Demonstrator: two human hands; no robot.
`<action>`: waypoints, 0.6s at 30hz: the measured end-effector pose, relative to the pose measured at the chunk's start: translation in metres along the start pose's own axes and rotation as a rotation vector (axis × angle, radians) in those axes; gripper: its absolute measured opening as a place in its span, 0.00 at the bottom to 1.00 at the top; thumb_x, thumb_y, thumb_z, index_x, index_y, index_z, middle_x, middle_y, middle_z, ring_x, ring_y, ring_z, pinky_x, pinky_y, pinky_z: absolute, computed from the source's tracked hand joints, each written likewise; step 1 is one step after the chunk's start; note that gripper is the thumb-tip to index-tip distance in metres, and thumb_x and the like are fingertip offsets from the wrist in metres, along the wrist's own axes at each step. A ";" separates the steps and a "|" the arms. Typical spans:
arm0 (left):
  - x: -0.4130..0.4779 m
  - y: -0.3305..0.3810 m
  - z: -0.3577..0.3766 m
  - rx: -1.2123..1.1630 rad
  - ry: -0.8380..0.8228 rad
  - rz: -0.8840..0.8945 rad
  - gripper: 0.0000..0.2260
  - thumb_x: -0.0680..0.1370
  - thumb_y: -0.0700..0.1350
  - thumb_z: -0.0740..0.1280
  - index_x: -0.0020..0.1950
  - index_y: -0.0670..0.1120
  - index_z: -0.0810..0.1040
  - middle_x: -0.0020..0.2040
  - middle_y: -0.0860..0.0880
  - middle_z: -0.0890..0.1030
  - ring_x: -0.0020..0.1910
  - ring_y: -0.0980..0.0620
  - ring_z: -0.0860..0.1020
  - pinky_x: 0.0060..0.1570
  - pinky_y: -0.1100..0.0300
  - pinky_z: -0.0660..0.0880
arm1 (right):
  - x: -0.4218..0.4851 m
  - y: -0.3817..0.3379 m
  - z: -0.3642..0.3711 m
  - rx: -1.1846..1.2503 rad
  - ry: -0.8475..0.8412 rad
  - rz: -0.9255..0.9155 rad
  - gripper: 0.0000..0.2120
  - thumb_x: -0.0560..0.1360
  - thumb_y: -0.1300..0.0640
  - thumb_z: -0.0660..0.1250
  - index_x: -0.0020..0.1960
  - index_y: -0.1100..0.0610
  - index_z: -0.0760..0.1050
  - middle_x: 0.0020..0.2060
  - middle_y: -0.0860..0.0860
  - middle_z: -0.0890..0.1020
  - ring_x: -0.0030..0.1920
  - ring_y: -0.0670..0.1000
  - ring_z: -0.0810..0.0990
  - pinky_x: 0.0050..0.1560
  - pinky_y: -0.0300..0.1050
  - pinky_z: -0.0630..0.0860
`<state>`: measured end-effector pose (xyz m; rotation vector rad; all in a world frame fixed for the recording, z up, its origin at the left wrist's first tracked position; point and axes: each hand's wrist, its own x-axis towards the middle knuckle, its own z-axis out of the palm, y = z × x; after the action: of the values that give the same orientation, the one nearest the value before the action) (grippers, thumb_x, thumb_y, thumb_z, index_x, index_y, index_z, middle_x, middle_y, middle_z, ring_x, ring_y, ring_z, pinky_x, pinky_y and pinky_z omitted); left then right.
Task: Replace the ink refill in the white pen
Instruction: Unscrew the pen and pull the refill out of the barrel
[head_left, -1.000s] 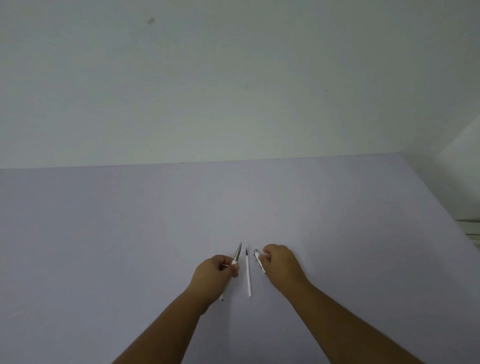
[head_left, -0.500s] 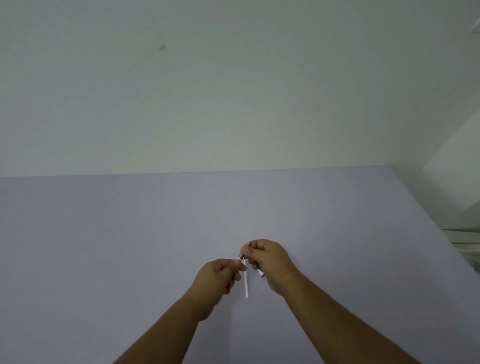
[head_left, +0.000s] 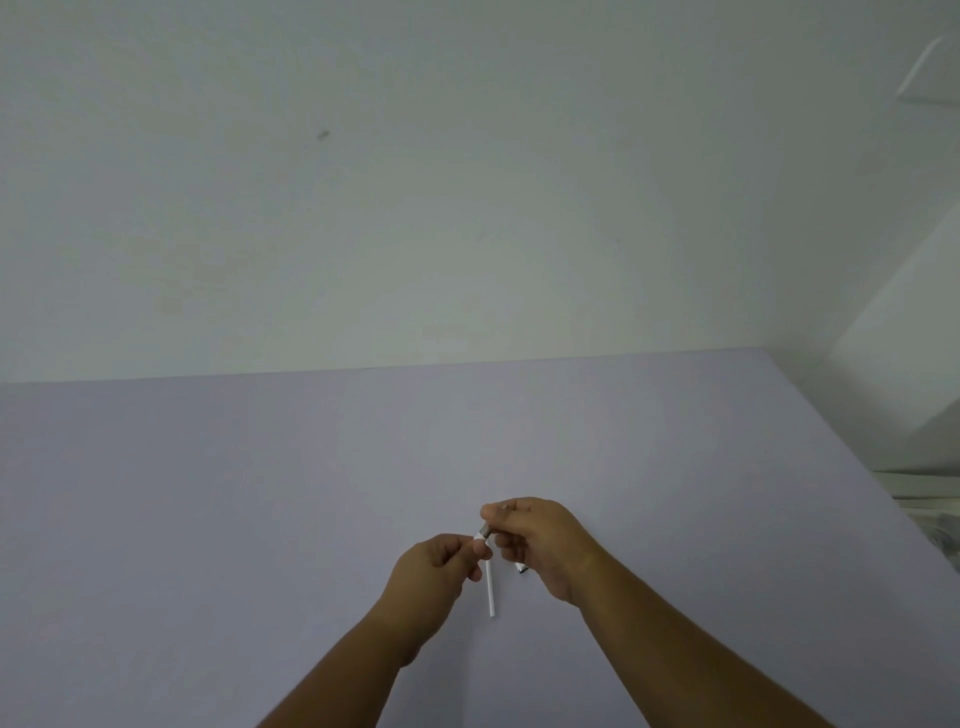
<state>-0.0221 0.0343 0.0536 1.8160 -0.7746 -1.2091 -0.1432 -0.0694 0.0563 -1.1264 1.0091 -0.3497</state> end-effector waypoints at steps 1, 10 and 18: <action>0.000 0.001 0.001 0.010 -0.001 0.008 0.11 0.78 0.53 0.63 0.44 0.52 0.83 0.35 0.54 0.80 0.30 0.56 0.71 0.34 0.63 0.69 | 0.000 0.000 0.000 -0.047 0.028 0.025 0.09 0.71 0.50 0.72 0.38 0.56 0.81 0.33 0.52 0.79 0.35 0.50 0.75 0.42 0.45 0.73; 0.001 0.001 0.001 0.048 0.038 0.027 0.10 0.77 0.55 0.64 0.42 0.54 0.82 0.35 0.54 0.81 0.32 0.56 0.72 0.36 0.62 0.71 | 0.002 0.000 -0.003 0.020 0.044 -0.010 0.06 0.70 0.54 0.73 0.40 0.57 0.81 0.33 0.52 0.80 0.35 0.49 0.77 0.42 0.42 0.77; -0.001 0.003 0.001 0.086 0.048 0.039 0.11 0.78 0.54 0.63 0.43 0.52 0.82 0.36 0.53 0.80 0.34 0.55 0.72 0.37 0.62 0.71 | 0.003 -0.003 -0.005 0.071 0.009 -0.027 0.06 0.72 0.58 0.71 0.46 0.60 0.80 0.36 0.54 0.81 0.36 0.49 0.77 0.41 0.40 0.77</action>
<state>-0.0238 0.0334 0.0564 1.8840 -0.8423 -1.1189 -0.1451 -0.0754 0.0571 -1.0758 0.9833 -0.4096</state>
